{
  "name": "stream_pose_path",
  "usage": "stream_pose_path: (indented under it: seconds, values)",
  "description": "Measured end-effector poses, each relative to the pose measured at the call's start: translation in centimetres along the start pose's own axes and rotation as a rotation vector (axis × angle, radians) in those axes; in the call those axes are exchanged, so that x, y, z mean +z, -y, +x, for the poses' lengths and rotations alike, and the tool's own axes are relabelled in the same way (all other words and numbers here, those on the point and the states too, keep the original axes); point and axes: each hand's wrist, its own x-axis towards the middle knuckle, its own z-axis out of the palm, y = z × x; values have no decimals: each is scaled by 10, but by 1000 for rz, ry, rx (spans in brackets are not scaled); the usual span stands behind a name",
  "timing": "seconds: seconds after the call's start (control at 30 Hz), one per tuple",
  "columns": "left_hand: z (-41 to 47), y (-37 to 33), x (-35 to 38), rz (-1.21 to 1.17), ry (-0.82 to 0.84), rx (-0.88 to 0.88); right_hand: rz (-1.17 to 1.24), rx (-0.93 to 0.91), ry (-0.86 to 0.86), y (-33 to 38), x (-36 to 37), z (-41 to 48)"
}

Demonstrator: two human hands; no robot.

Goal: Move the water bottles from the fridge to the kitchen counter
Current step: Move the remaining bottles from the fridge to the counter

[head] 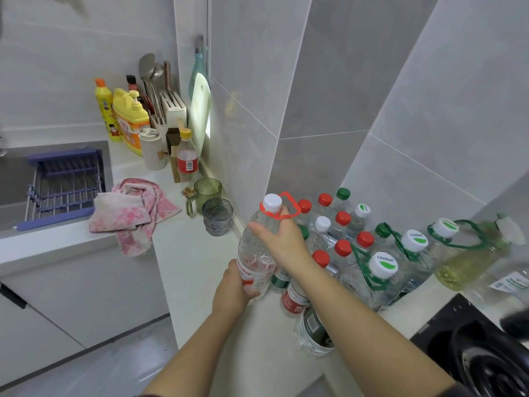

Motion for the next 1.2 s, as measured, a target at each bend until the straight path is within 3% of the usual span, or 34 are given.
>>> stream_pose_path:
  seconds: [0.1, 0.3, 0.37, 0.47, 0.57, 0.8, 1.07, 1.2]
  values:
    - [-5, -5, -5, -80, 3, 37, -163, 78, 57, 0, -3, -1]
    - [-10, -40, -21, -223, -19, 163, -940, -28, 118, 9, -26, -16]
    - [-11, -44, -21, -224, -13, 132, -1151, 28, 141, 12, -32, -16]
    - [-11, -44, -18, -232, -11, 90, -1043, 213, 236, 11, -40, -14]
    - [-11, -44, -16, -227, -24, 79, -988, 151, 195, 11, -45, -13]
    - [-9, -41, -13, -236, -46, 78, -1104, 44, 127, 10, -42, -11]
    - [-9, -27, -9, -172, 3, 5, -1083, 324, 146, 7, -43, -16]
    - [-8, -24, -5, -122, -12, -47, -1281, 273, 283, 13, -50, -20]
